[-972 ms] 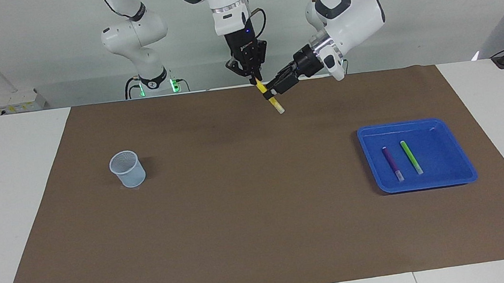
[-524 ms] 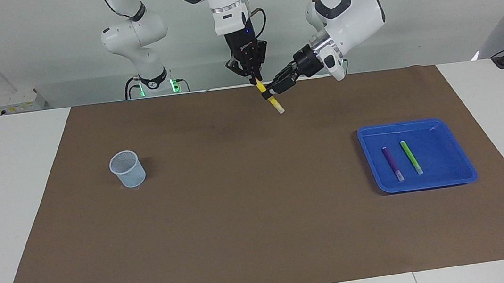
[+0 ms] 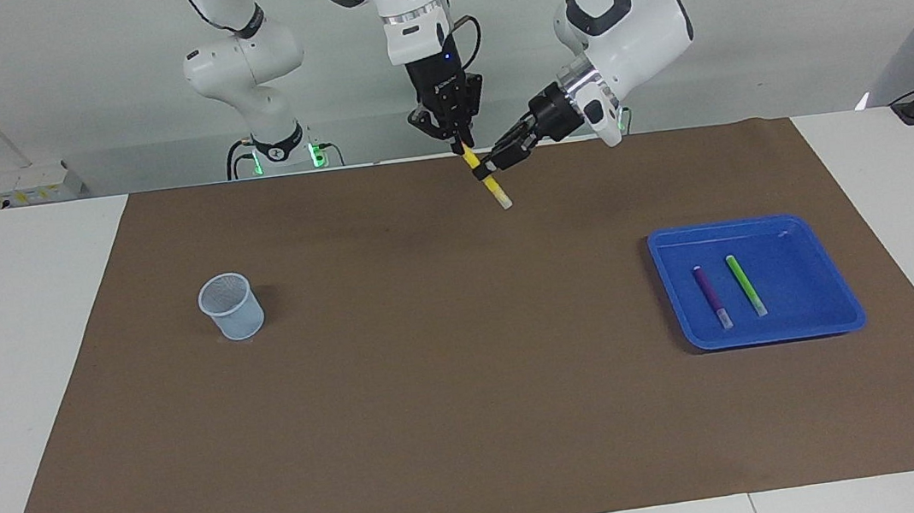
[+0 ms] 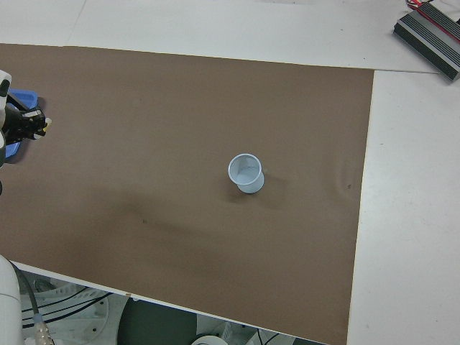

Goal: Right arm passes pens to left for tray arrangement
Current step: 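Close the left gripper on the yellow pen held by the right gripper, then open the right gripper and withdraw it while the left gripper holds the pen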

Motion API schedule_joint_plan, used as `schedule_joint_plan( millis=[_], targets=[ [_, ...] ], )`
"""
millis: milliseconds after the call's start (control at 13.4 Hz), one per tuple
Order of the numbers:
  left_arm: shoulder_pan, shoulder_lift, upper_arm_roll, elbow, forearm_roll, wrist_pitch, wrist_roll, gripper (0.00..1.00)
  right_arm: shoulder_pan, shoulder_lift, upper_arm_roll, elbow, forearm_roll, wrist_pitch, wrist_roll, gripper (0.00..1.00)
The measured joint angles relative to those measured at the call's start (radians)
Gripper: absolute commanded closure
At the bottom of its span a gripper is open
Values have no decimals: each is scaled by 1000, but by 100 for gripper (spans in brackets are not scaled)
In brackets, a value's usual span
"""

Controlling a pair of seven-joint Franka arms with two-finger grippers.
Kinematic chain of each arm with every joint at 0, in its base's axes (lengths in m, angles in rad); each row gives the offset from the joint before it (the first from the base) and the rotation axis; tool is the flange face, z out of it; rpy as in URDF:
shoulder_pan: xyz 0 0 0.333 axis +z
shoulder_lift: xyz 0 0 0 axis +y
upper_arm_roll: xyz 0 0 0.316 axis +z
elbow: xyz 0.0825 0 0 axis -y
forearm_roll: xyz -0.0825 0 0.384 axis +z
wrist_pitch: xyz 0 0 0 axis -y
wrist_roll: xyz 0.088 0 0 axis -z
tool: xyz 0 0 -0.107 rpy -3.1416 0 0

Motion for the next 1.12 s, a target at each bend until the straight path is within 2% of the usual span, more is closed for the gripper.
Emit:
schedule_joint_plan(
  millis=[75,299,524,748,898,1122],
  targets=[
    [0,0,0,0,0,0,1,100,0,0,0,0,1,1,26,1],
    [-4,-1,-2,2,-6,-1,-3,100,2,4,0,0,1,22,114,0],
    [-7,-1,-1,2,-7,0,-3,100,-4,4,-1,0,1,28,125,0],
    [-7,-1,3,2,-6,0,7,100,-63,5,-7,12,1,26,125,0],
    [-2,-1,11,1,17,-8,61,100,-133,5,-11,51,1,-38,111,0],
    [51,-1,19,2,173,-117,143,100,-234,4,-17,110,1,-162,56,0]
  ],
)
